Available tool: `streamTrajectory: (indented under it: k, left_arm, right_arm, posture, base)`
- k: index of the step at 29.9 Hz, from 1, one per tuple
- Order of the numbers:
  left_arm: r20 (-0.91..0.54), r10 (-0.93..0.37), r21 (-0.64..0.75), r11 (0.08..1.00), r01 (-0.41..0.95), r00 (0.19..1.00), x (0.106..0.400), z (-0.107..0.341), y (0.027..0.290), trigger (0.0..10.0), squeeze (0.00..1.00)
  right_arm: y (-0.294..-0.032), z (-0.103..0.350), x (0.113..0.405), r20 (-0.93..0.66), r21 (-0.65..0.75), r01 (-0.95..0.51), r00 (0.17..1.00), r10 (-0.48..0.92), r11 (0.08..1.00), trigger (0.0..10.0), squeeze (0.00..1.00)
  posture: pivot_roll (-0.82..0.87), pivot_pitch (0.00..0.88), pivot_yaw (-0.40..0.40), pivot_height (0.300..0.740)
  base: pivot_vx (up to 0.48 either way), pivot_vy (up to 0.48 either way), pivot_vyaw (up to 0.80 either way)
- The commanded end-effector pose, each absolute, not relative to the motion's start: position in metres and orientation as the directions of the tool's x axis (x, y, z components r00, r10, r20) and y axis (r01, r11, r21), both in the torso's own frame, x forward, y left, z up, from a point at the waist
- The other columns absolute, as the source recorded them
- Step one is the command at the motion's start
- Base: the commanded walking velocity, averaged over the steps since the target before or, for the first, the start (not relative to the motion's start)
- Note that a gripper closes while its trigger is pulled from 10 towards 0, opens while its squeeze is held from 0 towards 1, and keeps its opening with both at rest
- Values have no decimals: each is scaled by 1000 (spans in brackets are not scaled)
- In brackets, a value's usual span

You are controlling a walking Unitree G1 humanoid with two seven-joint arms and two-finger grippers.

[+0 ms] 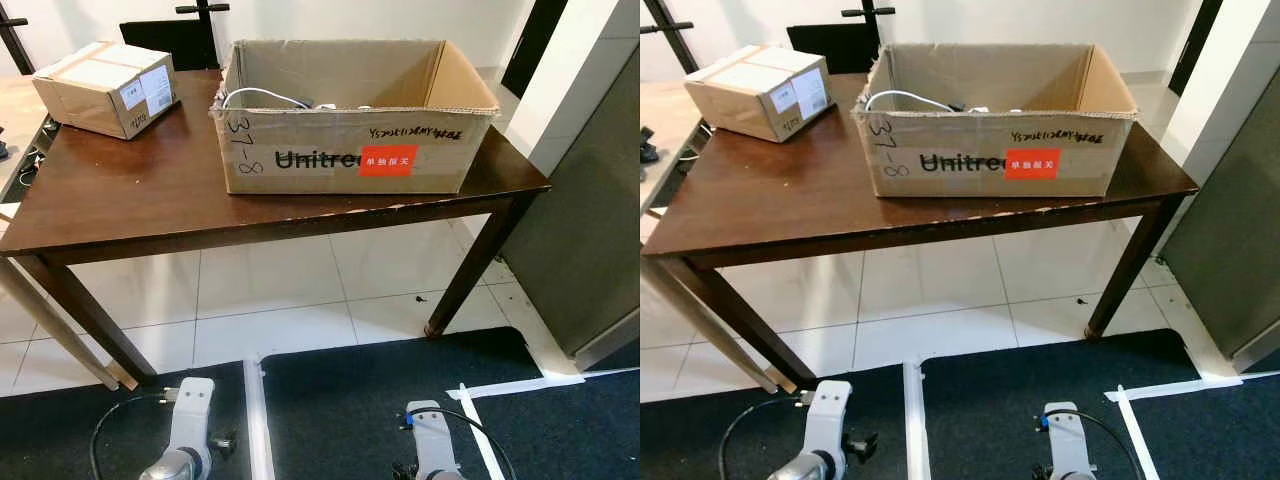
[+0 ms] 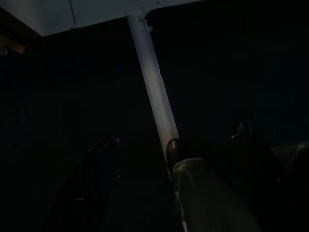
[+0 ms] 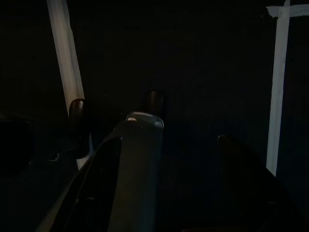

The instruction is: Picking trash to rubbish bin

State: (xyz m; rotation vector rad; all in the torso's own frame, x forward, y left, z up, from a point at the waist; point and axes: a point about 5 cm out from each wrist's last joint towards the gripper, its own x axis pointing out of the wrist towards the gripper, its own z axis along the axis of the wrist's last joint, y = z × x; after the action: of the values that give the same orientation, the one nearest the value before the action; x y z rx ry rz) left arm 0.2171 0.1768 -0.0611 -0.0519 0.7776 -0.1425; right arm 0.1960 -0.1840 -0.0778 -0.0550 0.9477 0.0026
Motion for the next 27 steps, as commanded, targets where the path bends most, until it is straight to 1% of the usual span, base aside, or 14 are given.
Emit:
streamTrajectory:
  k: [1,6,10,27]
  left_arm:
    - [-713,-137,-83,990,111,688,211,-65,180,10000,0]
    - [-712,-133,-82,991,106,690,212,-64,180,10000,0]
    - [-706,-117,-88,993,78,699,213,-64,181,10000,0]
    - [-684,-117,-101,993,65,720,215,-61,182,10000,0]
  right_arm:
    - [-187,-82,188,-828,-48,-12,560,-33,999,10000,0]
    - [-187,-82,188,-828,-48,-12,560,-33,999,10000,0]
    - [-187,-82,188,-827,-49,-12,561,-34,999,10000,0]
    - [-185,-80,191,-822,-43,-18,568,-25,999,10000,0]
  posture:
    - [-20,127,39,740]
    - [-20,124,38,740]
    - [-20,124,39,740]
    - [-16,130,33,740]
  base:
    - [0,-480,0]
    - [0,-480,0]
    - [0,0,0]
    - [0,0,0]
